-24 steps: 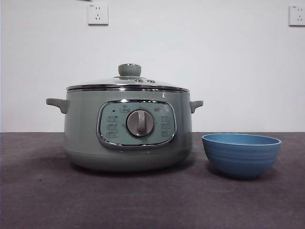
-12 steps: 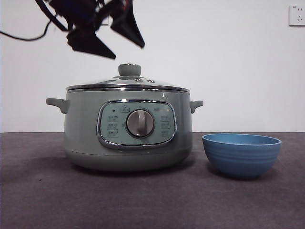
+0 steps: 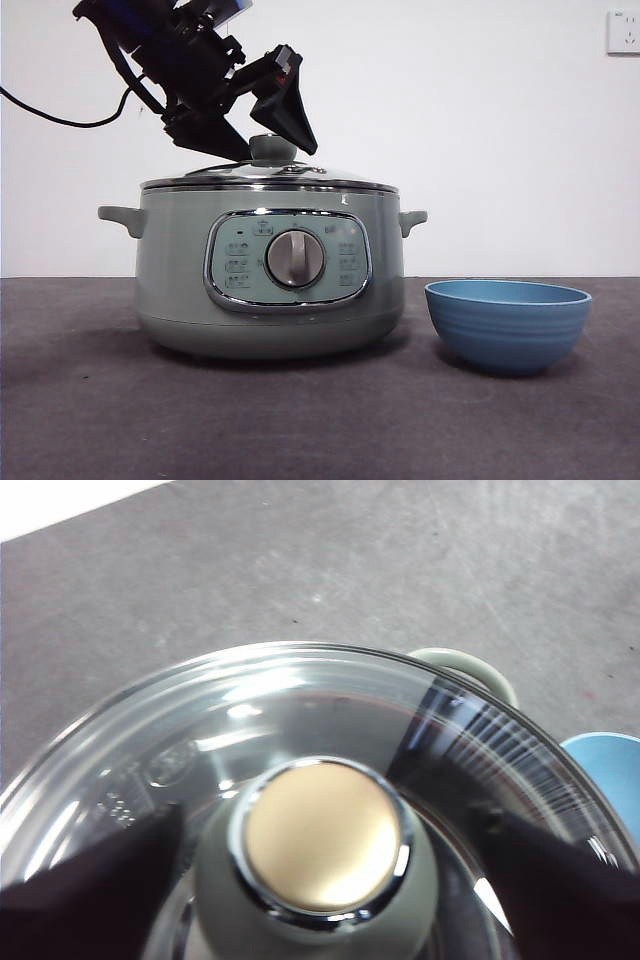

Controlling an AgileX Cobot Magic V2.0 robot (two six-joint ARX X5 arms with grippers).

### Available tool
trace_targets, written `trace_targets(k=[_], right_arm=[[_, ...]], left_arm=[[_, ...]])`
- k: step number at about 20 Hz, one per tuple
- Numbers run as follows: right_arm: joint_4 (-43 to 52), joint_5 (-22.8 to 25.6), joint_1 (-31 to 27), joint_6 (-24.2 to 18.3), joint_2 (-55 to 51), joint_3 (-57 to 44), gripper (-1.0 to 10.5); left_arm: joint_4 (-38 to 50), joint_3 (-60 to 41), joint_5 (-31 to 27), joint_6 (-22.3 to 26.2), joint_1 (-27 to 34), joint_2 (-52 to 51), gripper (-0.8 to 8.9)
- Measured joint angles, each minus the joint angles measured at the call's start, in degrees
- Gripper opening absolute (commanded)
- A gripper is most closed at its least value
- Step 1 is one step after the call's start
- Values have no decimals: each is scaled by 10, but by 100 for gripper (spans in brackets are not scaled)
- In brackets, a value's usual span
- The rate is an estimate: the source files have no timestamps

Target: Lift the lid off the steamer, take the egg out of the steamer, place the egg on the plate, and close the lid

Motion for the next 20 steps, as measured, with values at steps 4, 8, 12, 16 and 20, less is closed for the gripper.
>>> trace_targets(k=[4,8,12,16,20], right_arm=[[0,0,0,0,0,0,597],[0,0,0,0,0,0,596],[0,0,0,0,0,0,597],[0,0,0,0,0,0,597],[2,0,0,0,0,0,597]], left_arm=[[-7,0,-3,0,0,0,36],[-8,0,-3,2,0,-1,-8],[-7,0,-3,2,0,-1,-8],[-12,0,-4,-3,0,-10,-8],[-24,-2,-6,-15,0,-68,-8]])
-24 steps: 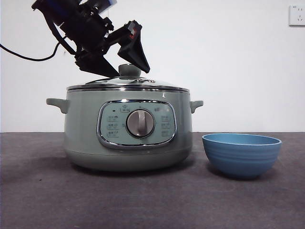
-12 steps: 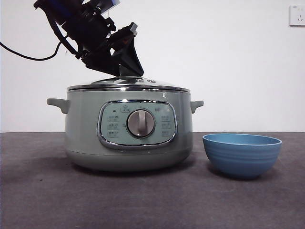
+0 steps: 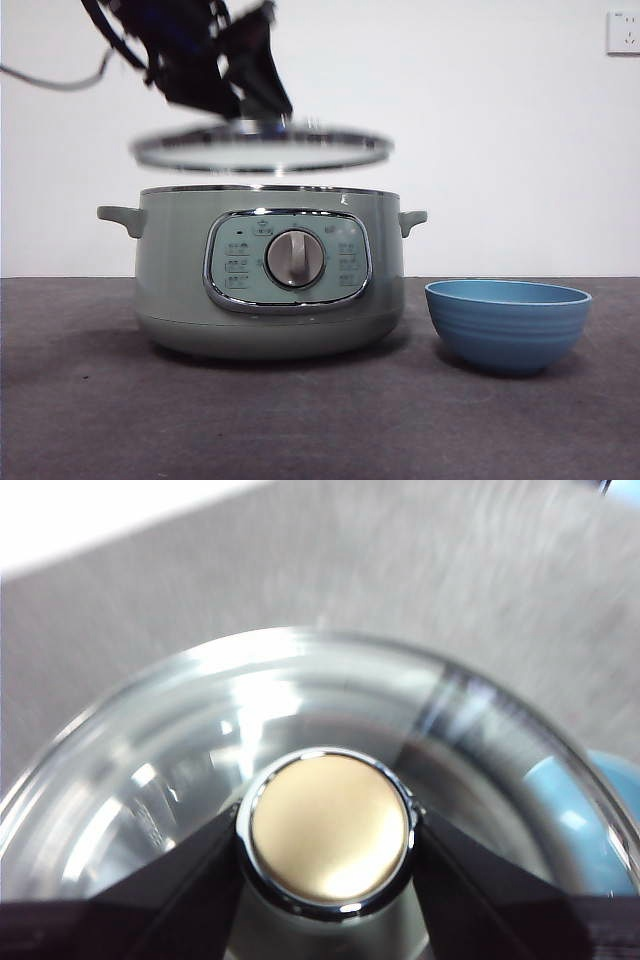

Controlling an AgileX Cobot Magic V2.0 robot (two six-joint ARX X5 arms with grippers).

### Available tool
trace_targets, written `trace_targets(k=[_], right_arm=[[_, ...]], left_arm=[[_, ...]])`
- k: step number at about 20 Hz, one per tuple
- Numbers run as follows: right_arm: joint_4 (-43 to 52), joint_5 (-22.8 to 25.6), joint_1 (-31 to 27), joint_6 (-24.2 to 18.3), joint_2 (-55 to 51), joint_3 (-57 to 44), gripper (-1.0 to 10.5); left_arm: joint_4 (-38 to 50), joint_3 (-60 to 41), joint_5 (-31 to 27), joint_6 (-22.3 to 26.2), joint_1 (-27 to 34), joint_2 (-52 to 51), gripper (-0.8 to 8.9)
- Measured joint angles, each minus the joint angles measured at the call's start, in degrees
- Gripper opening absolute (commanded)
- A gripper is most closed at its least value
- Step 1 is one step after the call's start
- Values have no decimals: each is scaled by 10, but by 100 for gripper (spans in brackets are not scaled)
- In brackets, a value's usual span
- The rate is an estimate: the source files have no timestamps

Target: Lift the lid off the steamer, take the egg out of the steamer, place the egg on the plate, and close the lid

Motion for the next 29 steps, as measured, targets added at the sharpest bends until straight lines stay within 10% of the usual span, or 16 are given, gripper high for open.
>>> trace_targets(k=[11,29], right_arm=[[147,3,32,74,69,0,596],[220,278,325,130,509,336,596]], left_arm=[[-120,0,-3,-8,0,-239,-8],[-355,0,-60,-42,0,-508,-8]])
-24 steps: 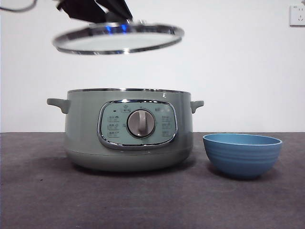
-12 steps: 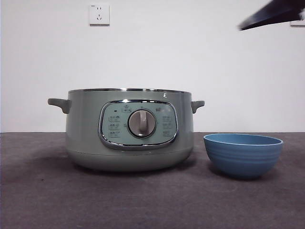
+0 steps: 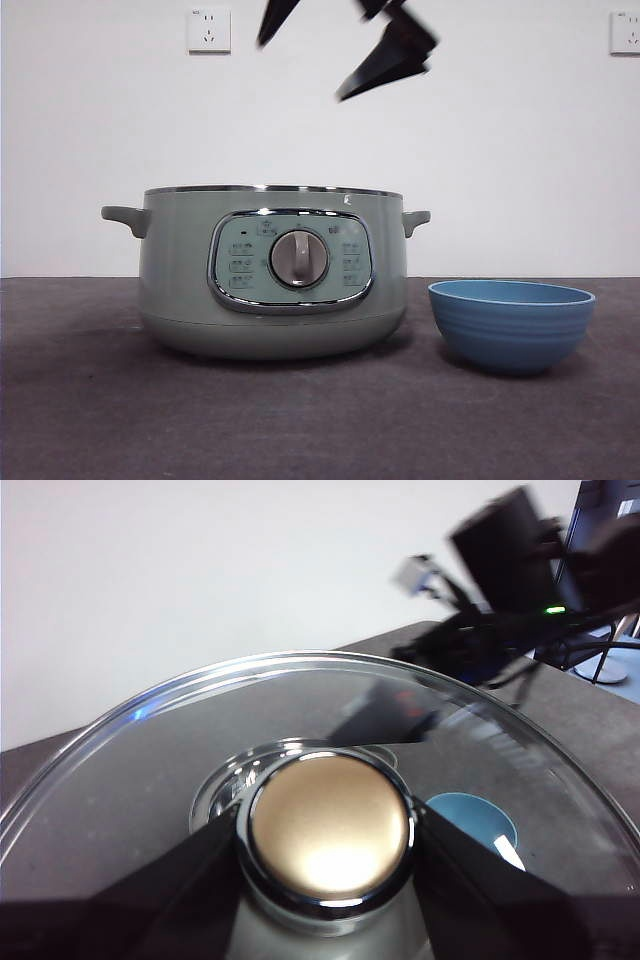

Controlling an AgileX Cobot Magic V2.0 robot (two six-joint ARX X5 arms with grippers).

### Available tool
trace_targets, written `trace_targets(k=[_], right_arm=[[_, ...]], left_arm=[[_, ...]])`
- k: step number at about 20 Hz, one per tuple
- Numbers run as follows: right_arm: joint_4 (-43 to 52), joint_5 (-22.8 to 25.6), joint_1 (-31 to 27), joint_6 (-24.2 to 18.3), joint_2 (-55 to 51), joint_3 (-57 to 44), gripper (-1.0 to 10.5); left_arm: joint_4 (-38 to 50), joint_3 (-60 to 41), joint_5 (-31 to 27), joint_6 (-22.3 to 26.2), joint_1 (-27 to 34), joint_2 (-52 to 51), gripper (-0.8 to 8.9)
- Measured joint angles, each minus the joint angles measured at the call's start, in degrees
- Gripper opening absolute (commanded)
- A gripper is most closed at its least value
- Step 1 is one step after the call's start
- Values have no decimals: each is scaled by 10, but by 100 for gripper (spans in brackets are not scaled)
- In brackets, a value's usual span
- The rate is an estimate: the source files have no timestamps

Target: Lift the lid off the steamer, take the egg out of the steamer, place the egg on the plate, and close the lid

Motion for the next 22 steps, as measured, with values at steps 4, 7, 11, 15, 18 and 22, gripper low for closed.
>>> trace_targets(k=[4,7,11,15,18,22], right_arm=[[1,40,20,-2,102,56,595],[2,64,25,-9,150,59,595],[3,78,26,-13,187,59,595],[4,91,28,-14,213,59,594],[2,93,29,-15,222,59,534],[0,93,30,-16,226,59,526]], left_arm=[[-3,0,0,0,0,3,-8],[-3,0,0,0,0,3,-8],[-3,0,0,0,0,3,-8],[-3,0,0,0,0,2,-8],[-3,0,0,0,0,3,-8],[-3,0,0,0,0,2,-8]])
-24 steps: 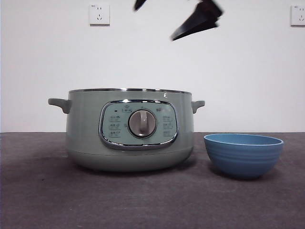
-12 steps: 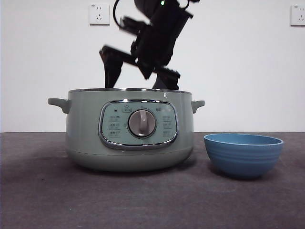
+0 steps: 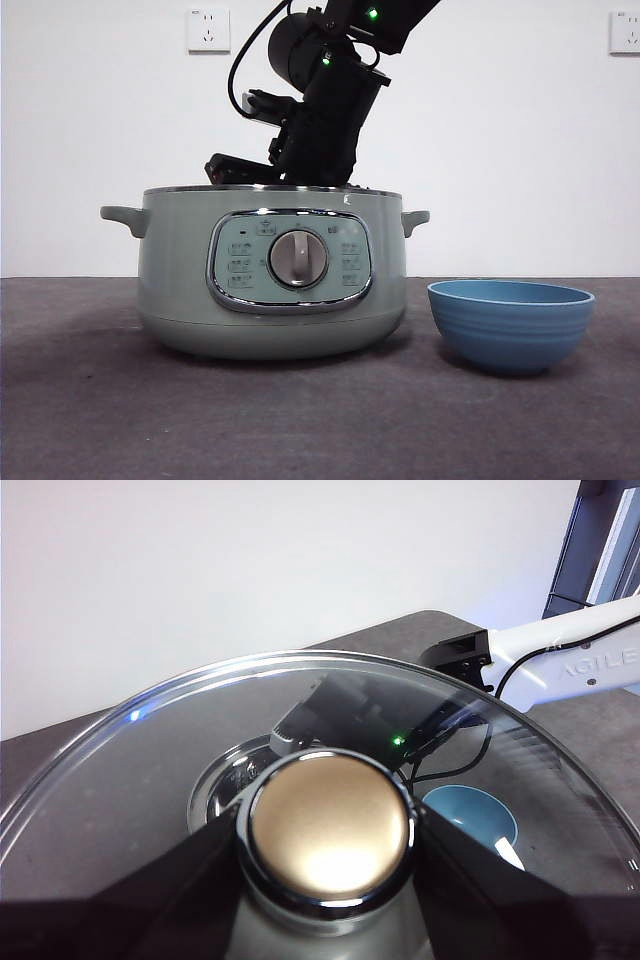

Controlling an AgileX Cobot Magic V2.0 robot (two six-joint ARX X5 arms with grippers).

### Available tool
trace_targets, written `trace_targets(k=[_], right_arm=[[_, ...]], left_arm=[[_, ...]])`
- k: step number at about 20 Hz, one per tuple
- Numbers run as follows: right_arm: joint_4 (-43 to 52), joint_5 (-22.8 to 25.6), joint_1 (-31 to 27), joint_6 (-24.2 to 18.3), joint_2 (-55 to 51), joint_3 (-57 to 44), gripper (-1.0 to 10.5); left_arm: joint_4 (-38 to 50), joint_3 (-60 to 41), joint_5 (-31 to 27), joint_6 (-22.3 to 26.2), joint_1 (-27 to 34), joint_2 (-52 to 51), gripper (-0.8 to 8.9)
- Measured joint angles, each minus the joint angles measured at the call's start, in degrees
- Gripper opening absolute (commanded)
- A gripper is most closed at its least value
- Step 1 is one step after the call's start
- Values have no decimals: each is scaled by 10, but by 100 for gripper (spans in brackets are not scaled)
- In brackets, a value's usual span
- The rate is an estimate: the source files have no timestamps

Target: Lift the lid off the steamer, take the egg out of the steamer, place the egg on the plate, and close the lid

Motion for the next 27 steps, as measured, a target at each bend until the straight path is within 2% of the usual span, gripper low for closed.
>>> trace_targets(k=[4,5,7,9,14,18,20,27], right_arm=[[-1,2,0,-2,17,0,388],[0,2,0,-2,17,0,296],[0,2,0,-2,17,0,183],[1,1,0,-2,17,0,-17],[3,-2,0,-5,8,0,-15],[-33,7,-1,-23,-132,1,-15],[-97,44,-9,-45,-206,2,-15],[-258,43,-119,-72,-365,2,-16]], left_arm=[[0,0,0,0,0,0,-8],[0,0,0,0,0,0,-8],[0,0,0,0,0,0,-8],[0,0,0,0,0,0,-8],[-12,0,0,0,0,0,-8],[-12,0,0,0,0,0,-8],[-12,0,0,0,0,0,-8],[-12,0,0,0,0,0,-8]])
